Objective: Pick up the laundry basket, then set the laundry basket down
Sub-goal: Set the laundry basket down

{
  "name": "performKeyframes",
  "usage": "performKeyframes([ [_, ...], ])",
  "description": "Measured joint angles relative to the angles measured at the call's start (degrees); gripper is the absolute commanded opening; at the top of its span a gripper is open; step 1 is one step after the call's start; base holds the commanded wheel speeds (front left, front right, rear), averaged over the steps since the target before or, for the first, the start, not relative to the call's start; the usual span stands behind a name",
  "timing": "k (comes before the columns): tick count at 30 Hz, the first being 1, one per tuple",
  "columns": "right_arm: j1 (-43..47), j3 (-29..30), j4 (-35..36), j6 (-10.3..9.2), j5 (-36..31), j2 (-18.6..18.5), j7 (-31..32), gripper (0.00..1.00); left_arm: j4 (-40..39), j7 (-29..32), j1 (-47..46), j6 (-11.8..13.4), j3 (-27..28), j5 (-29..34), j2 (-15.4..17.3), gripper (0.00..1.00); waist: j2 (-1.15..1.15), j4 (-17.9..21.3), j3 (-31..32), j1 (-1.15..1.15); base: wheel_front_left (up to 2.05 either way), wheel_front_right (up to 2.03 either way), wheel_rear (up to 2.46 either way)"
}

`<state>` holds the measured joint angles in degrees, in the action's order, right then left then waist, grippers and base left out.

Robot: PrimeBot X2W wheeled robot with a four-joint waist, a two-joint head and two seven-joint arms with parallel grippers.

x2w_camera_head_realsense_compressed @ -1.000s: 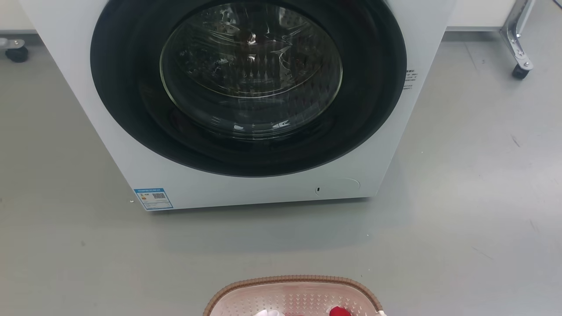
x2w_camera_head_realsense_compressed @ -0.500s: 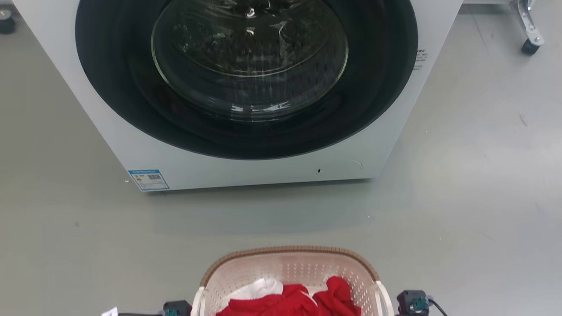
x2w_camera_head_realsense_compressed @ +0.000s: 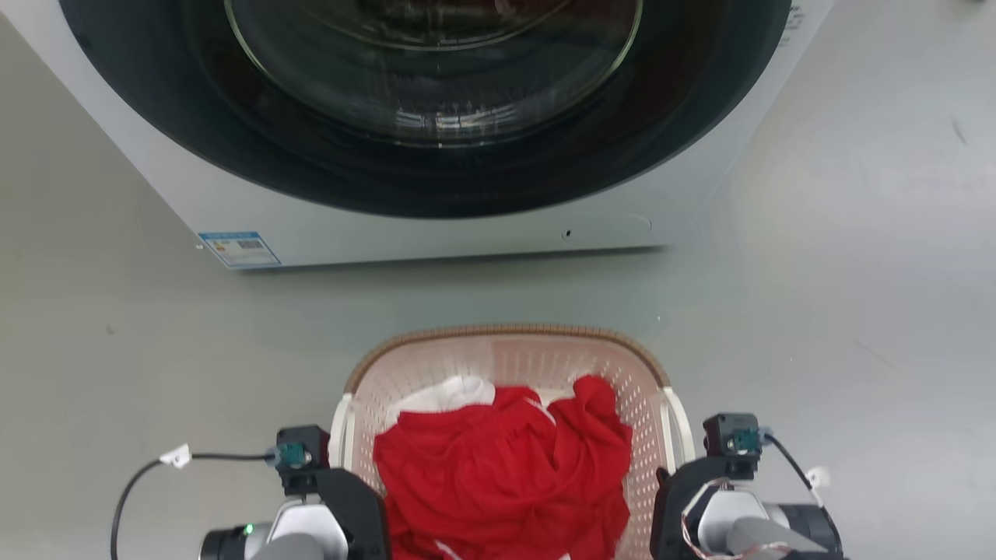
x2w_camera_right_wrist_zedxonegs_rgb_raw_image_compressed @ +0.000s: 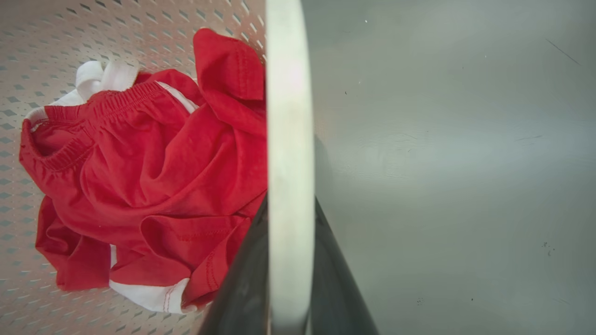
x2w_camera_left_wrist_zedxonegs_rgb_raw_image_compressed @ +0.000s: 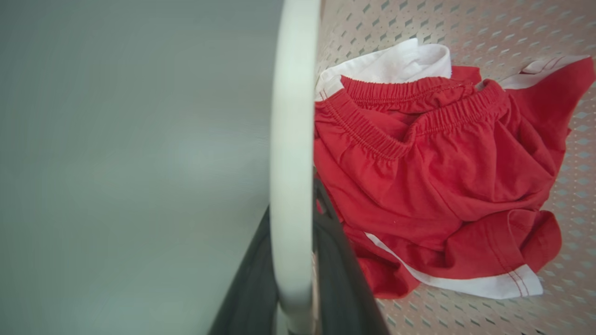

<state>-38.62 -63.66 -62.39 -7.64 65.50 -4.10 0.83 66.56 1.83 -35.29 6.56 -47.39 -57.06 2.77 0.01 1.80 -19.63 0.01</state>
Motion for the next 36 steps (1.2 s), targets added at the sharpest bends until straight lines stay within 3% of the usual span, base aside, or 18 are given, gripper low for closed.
performKeyframes([
  [18,-15.9,1.5,-2.7,0.0,-1.2,-0.1,-1.8,0.0,0.0,-2.0,-14.2,0.1,1.2,1.1,0.4,0.0,0.0,-0.2,-15.1,0.01,0.0,0.0,0.0],
  [36,-23.5,0.7,-3.3,0.0,-2.6,-0.2,-3.9,0.0,1.4,-4.0,-21.9,0.5,1.8,1.8,0.5,0.0,0.0,-1.2,-26.8,0.0,0.0,0.0,0.0],
])
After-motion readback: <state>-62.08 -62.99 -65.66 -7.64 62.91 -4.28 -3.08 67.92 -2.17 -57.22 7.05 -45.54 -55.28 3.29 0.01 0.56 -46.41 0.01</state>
